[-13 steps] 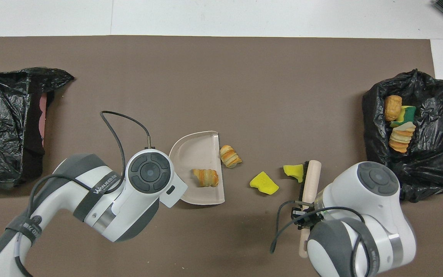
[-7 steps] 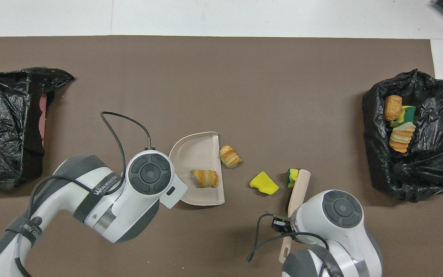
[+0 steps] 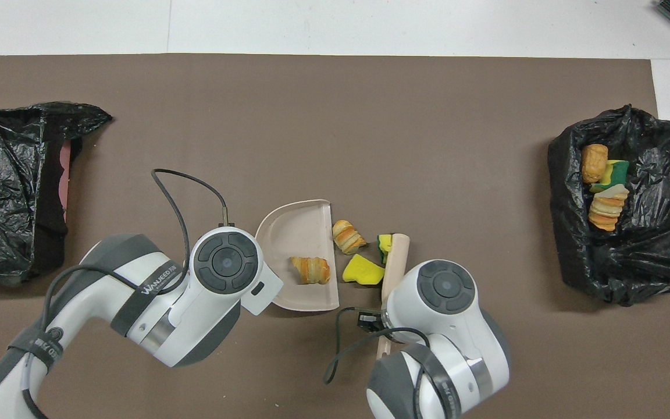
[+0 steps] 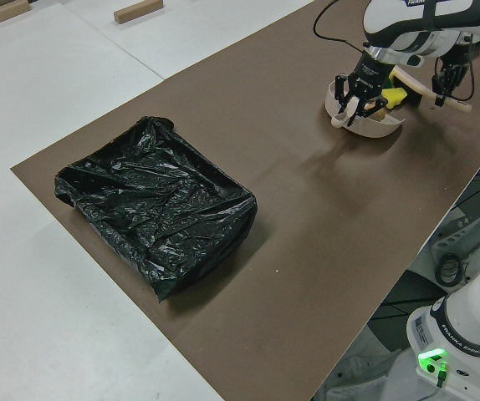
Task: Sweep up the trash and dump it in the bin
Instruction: 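Sweep the yellow sponge and scraps into the dustpan with the right gripper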
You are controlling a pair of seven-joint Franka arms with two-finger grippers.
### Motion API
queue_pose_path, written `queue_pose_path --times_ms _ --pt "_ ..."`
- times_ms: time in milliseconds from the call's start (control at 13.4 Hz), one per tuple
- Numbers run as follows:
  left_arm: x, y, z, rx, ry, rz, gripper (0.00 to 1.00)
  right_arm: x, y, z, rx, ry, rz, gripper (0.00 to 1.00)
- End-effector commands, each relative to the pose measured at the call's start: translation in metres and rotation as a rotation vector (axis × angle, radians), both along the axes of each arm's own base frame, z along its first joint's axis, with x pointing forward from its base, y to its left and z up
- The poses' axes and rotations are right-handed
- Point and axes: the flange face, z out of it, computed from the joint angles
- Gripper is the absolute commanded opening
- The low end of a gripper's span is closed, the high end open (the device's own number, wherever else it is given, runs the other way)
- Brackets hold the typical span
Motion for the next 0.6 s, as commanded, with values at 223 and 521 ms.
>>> queue_pose_path --times_ms 223,521 --pt "-0.008 0.008 0.0 0.006 0.002 -0.017 0.0 0.007 0.075 0.016 0.214 -0.049 0.372 0.0" --pt "-0.002 0.015 -0.001 0.005 0.023 -0.083 0.0 0.008 0.061 0.027 0.216 0.0 0.425 0.0"
